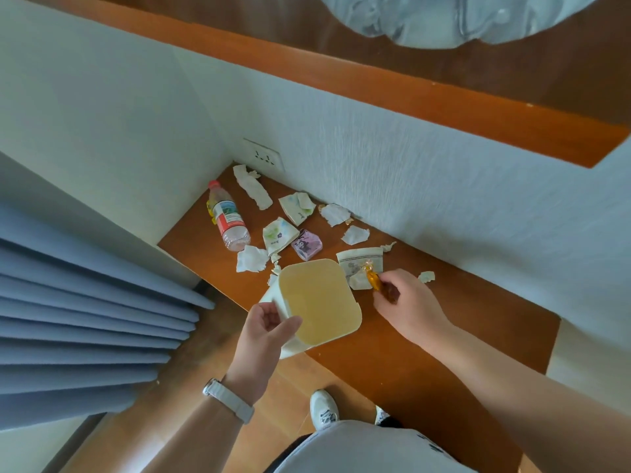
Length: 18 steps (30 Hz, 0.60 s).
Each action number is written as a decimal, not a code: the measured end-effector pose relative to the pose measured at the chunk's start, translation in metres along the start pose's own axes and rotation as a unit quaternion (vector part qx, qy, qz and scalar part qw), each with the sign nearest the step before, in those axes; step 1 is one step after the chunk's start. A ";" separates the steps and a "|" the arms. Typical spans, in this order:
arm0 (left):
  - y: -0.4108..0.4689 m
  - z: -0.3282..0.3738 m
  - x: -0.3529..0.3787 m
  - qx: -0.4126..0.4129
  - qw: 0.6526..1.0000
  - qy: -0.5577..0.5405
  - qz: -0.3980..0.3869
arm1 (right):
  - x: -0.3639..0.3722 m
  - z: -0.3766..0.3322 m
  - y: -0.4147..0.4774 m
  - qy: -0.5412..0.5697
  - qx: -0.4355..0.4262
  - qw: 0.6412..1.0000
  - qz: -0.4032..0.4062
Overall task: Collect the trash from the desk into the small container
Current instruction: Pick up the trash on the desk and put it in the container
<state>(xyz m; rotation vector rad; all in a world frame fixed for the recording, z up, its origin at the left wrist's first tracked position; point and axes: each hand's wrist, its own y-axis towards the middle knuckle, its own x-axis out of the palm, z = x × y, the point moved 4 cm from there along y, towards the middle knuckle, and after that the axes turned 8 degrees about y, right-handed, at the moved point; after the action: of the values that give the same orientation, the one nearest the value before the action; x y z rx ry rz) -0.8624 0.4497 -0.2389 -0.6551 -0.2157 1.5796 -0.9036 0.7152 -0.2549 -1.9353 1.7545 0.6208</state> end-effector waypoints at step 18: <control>0.007 0.012 -0.030 0.066 0.996 -0.048 -0.022 | 0.025 -0.076 -0.009 -0.086 -0.109 0.985 -0.106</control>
<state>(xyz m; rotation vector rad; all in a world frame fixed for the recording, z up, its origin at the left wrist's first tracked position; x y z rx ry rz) -0.8752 0.4227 -0.2241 -0.4701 -0.1929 1.5700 -0.8907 0.6504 -0.2087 -2.1068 1.4028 0.9036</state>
